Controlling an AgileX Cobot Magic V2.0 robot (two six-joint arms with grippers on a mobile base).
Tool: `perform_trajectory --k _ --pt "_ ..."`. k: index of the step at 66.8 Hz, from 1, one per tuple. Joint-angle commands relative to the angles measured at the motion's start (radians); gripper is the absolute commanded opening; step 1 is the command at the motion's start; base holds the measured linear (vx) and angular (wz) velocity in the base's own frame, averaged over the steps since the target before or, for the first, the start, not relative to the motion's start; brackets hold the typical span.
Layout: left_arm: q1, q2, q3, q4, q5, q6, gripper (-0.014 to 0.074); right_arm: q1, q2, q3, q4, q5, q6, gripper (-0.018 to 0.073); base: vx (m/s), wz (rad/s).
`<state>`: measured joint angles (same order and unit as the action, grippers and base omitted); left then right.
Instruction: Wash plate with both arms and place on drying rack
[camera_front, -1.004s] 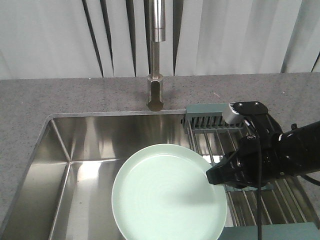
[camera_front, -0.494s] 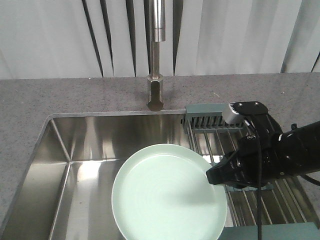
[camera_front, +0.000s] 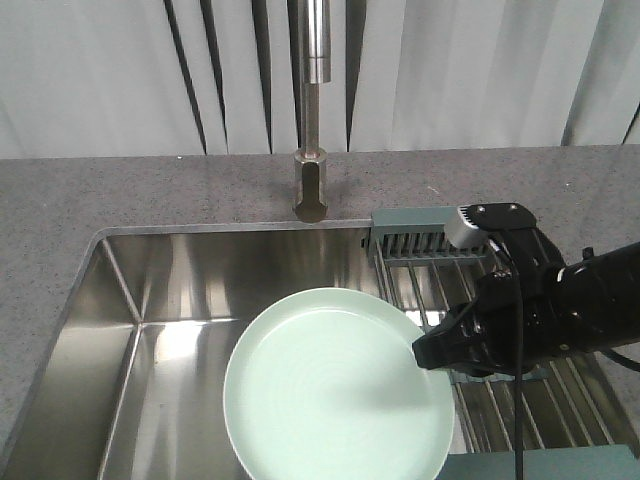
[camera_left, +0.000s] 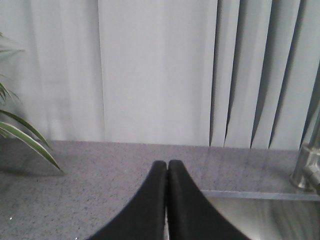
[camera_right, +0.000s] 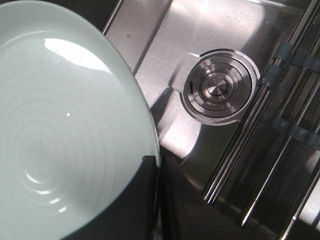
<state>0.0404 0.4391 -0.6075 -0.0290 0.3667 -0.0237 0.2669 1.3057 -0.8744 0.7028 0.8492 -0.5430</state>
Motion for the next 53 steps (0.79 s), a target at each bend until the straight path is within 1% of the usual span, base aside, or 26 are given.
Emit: perform_trajectory --k 1,8,53 --pt "-0.008 0.108 -0.079 -0.007 -0.016 0.040 -0.0006 0.000 -0.027 -0.026 0.042 -0.017 -0.011 -0.0001 0.00 0.00" --pt "-0.008 0.188 -0.099 -0.007 -0.013 0.071 -0.0006 0.000 -0.027 -0.026 0.042 -0.017 -0.011 -0.0001 0.00 0.00" --pt "-0.008 0.495 -0.099 -0.007 -0.036 0.071 -0.0001 0.000 -0.027 -0.026 0.042 -0.017 -0.011 -0.0001 0.00 0.00"
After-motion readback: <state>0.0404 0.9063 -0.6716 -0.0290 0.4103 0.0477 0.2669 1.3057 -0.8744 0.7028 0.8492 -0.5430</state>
